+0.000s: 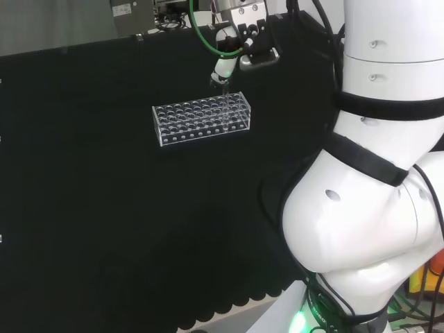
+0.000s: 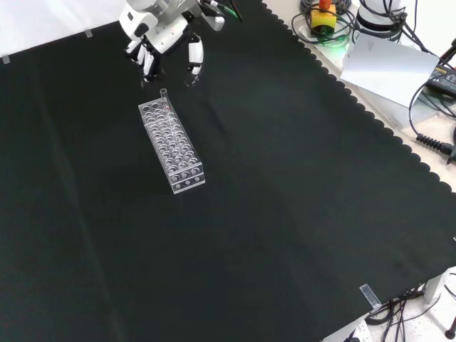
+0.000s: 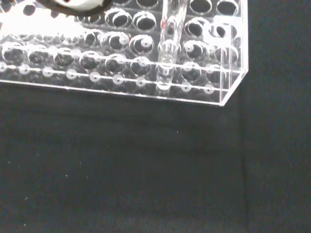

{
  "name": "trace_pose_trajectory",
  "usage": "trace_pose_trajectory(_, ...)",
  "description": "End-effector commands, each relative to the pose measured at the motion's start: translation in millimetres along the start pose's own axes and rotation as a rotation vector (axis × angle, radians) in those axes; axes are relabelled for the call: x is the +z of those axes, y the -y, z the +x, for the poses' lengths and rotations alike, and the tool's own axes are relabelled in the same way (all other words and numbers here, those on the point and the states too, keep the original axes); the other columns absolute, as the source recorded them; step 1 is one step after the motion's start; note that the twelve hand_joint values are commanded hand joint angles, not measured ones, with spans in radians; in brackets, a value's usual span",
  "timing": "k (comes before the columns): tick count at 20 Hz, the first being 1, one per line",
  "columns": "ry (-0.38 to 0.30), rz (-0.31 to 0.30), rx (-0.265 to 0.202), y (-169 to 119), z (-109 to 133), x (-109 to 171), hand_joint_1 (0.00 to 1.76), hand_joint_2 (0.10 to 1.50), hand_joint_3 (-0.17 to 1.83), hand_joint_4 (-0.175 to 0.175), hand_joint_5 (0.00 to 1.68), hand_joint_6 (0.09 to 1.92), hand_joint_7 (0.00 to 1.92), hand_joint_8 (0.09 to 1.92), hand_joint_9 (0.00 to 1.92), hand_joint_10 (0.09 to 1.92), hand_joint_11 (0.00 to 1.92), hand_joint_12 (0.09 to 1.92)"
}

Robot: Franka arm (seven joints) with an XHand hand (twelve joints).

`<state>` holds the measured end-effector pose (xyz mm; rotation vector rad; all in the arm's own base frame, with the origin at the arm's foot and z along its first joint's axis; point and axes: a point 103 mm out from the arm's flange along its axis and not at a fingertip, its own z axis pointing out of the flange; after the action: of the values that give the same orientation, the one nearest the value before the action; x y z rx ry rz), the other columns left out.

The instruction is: Pick up the test tube.

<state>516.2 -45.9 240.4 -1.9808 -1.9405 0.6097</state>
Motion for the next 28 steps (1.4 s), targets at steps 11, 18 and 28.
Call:
trace_pose_trajectory(11,0.057,0.065,0.007,-14,5,30,0.80,0.71,0.52,-0.087,0.53,0.37,0.79,0.86,0.60,0.78,0.00,1.58)
trace_pose_trajectory(18,0.072,0.066,0.023,-22,5,35,0.83,0.69,0.53,-0.075,0.53,0.49,0.80,0.85,0.62,0.77,0.01,1.57)
trace_pose_trajectory(28,0.037,-0.029,0.060,-40,9,38,0.92,0.65,0.60,-0.096,0.70,0.67,1.10,0.80,0.87,0.68,0.21,1.49)
